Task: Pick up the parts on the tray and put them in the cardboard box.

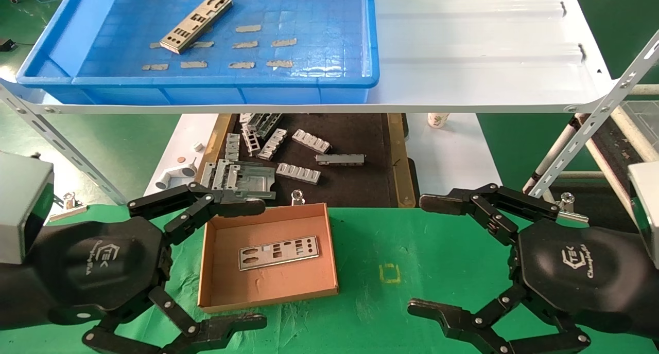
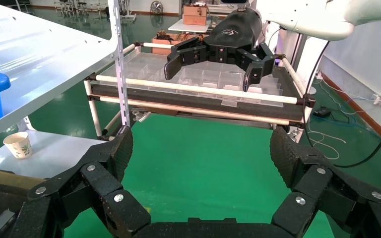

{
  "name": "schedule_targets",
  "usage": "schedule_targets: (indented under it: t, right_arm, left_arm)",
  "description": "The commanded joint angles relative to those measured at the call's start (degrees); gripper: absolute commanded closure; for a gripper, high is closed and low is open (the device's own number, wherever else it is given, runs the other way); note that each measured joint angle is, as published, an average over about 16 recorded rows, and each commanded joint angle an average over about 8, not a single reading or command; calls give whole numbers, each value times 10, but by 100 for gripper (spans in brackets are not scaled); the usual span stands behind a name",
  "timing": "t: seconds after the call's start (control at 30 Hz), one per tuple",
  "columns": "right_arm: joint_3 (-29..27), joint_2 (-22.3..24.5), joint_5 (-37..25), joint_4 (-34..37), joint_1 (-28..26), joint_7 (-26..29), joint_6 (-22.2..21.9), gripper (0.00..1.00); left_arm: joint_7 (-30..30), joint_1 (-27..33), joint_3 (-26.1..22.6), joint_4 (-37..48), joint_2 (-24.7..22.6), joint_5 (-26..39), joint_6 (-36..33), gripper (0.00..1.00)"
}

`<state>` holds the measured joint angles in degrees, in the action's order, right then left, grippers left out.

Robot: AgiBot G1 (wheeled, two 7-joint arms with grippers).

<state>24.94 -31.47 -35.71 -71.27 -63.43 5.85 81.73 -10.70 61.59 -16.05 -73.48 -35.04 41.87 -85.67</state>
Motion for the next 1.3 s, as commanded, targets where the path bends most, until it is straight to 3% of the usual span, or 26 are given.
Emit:
schedule_targets:
  t: [0.03,1.3]
  right_arm:
    - [0,0,0,0,0,0,0,0]
    - [0,0,0,0,0,0,0,0]
  left_arm:
    - [0,0,0,0,0,0,0,0]
    - [0,0,0,0,0,0,0,0]
